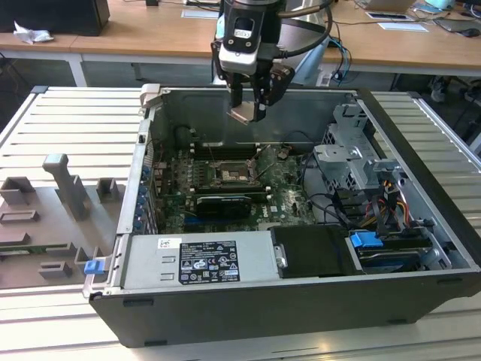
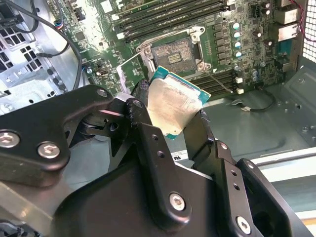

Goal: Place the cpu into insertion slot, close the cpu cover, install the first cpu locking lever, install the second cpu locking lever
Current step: 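Place the cpu into insertion slot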

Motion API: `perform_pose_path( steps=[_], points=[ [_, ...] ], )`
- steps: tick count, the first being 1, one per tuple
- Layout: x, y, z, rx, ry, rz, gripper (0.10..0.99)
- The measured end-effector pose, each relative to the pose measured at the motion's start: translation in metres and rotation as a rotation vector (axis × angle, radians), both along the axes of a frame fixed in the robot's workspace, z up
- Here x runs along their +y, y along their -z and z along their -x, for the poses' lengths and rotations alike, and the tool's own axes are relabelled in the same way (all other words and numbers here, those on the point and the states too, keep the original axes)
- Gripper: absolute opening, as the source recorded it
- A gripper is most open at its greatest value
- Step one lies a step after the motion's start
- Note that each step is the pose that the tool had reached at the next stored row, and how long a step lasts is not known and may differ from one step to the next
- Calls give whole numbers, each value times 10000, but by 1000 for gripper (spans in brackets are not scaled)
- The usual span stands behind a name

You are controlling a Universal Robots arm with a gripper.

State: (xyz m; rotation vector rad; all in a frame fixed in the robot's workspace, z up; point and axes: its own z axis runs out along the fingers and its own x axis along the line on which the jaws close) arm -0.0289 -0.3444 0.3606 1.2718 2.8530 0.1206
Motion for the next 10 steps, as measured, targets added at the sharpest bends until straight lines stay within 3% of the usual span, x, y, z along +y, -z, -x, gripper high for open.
perform_pose_path(
  steps=[10],
  points=[
    [0, 6, 0, 0, 422, 0, 529]
  ],
)
